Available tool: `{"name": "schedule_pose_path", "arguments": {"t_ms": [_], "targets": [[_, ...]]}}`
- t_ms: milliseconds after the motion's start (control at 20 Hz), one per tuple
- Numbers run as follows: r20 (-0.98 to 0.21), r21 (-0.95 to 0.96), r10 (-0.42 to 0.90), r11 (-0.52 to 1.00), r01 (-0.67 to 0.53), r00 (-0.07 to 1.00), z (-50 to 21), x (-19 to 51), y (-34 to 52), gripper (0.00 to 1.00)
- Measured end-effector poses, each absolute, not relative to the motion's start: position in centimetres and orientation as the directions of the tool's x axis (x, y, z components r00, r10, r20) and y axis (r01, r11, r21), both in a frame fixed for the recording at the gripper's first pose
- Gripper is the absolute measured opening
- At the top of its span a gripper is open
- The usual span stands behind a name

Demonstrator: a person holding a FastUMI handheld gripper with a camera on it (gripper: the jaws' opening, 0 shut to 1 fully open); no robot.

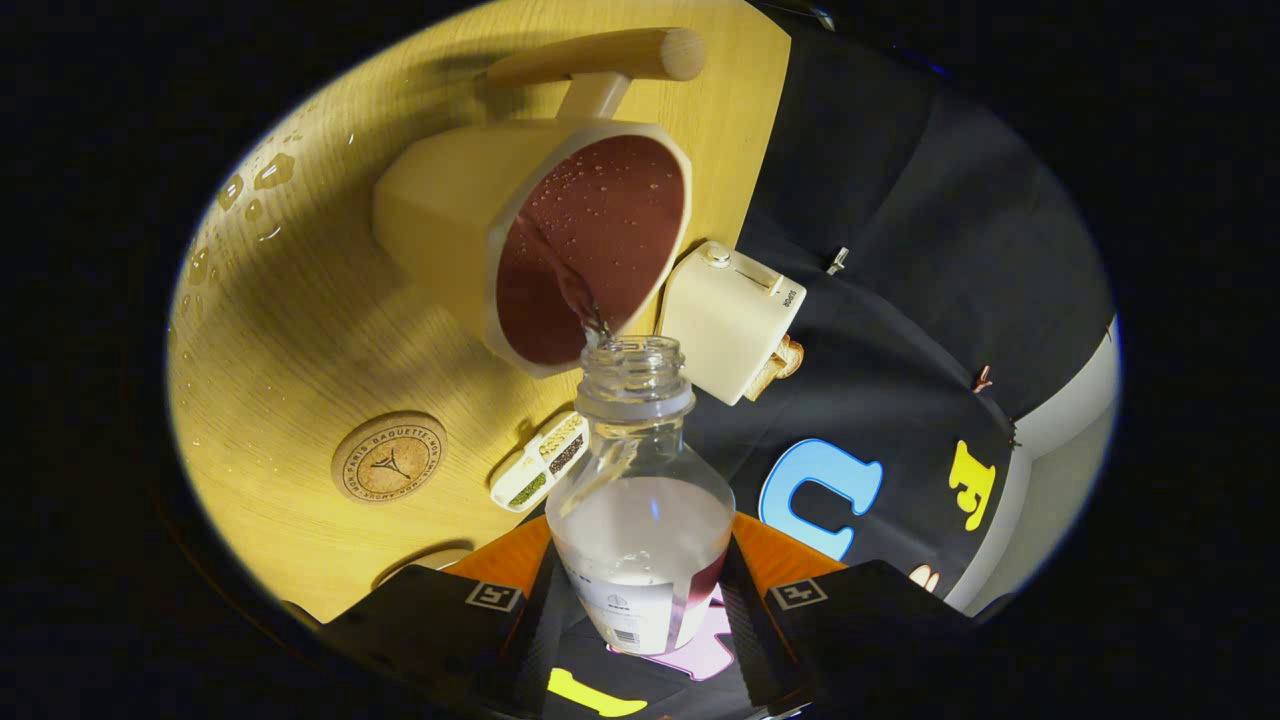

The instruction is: Take the bottle from table, then pour the juice into the cup, finally place the bottle on the coaster

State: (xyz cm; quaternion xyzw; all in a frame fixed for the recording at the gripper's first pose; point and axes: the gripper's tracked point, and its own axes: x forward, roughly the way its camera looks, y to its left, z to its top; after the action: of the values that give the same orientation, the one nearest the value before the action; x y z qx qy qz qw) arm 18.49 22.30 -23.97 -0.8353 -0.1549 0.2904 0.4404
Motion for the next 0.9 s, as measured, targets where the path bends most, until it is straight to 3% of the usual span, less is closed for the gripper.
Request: {"name": "schedule_pose_path", "arguments": {"t_ms": [900], "targets": [[-0.346, -0.761, 0.581, -0.633, 0.142, 0.737, -21.7, 17.7, 24.8, 0.74]]}}
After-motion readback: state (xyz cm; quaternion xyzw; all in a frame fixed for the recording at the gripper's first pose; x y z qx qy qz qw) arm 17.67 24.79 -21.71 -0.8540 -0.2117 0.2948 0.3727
